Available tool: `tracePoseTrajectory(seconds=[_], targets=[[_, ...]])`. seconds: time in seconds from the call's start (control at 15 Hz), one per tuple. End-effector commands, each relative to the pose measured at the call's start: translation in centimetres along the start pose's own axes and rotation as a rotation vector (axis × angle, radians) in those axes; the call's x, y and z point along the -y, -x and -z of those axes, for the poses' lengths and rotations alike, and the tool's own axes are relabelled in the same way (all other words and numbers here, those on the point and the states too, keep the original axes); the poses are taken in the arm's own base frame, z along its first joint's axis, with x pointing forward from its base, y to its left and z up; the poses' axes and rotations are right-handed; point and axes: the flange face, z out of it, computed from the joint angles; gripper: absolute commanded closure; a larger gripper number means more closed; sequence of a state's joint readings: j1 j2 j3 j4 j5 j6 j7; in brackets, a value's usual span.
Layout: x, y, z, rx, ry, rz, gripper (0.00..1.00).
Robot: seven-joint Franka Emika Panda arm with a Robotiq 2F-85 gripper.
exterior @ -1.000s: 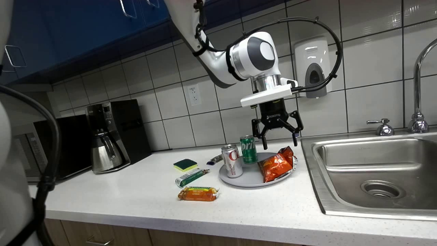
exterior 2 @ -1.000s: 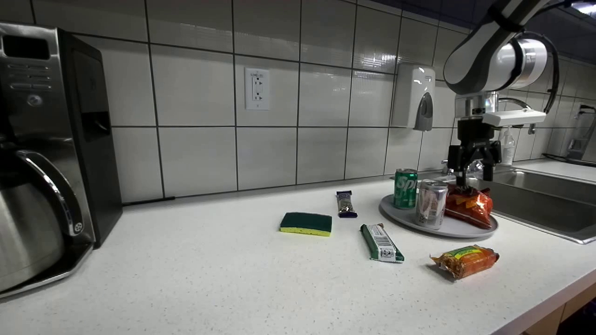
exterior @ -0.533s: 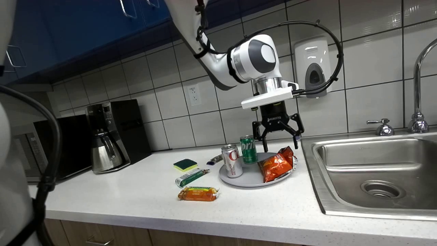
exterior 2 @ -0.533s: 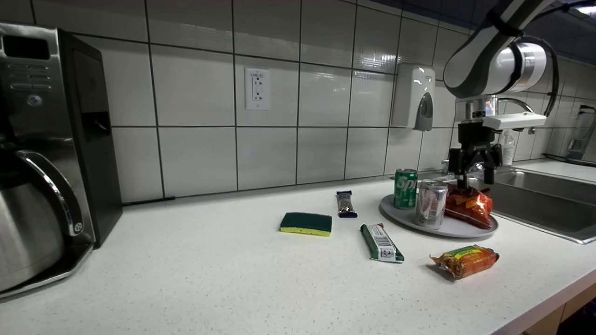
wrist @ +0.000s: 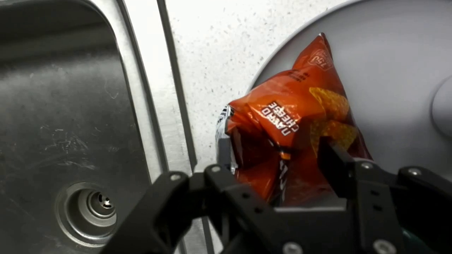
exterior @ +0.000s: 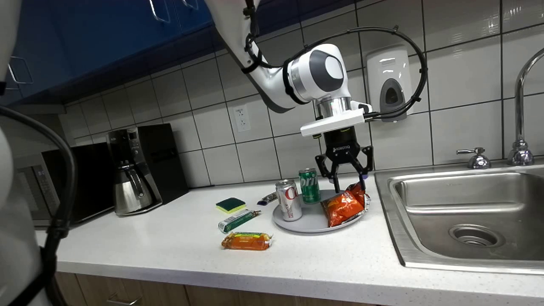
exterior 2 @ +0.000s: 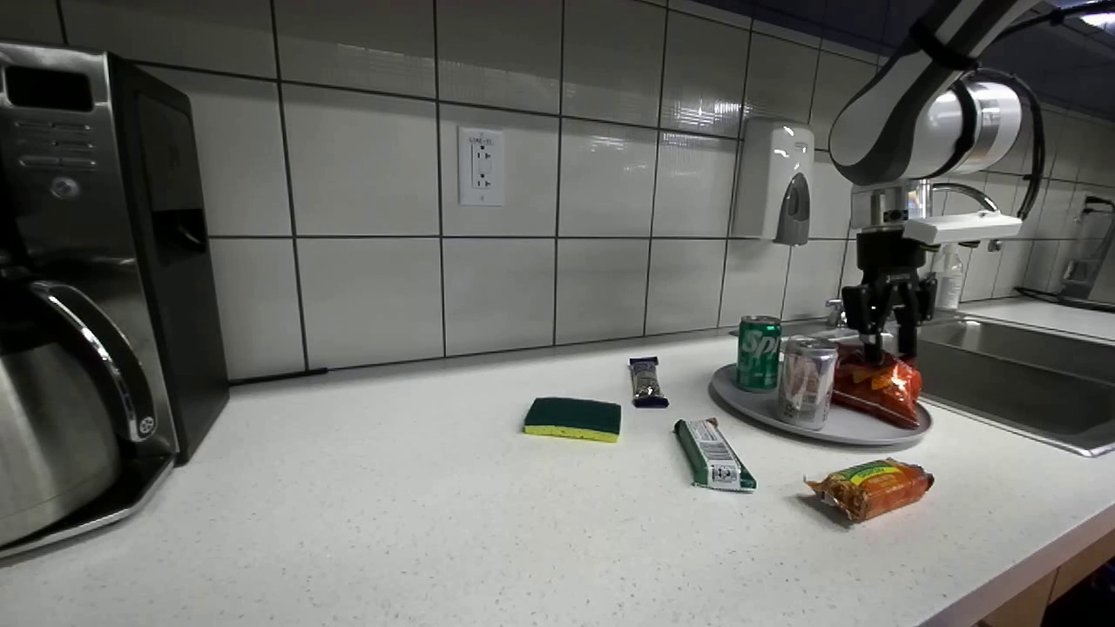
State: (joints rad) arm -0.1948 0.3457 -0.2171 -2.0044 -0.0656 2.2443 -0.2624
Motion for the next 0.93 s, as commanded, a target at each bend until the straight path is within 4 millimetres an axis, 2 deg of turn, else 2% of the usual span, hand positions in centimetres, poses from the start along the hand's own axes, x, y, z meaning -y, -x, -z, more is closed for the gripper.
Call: tracePoseTrajectory(seconds=[0.0, 0.27, 0.6, 0.87], targets=[[-0.5, -0.3, 0.5, -0.001, -0.009, 0.018, 0.67], [-0.3, -0.2, 0.7, -0.004, -0.014, 0.021, 0.97], [-0.2, -0.3, 1.3, -0.015, -0.020, 0.020, 1.00], [0.1, -0.8, 3.4, -0.046, -0.040, 0.018, 1.00]])
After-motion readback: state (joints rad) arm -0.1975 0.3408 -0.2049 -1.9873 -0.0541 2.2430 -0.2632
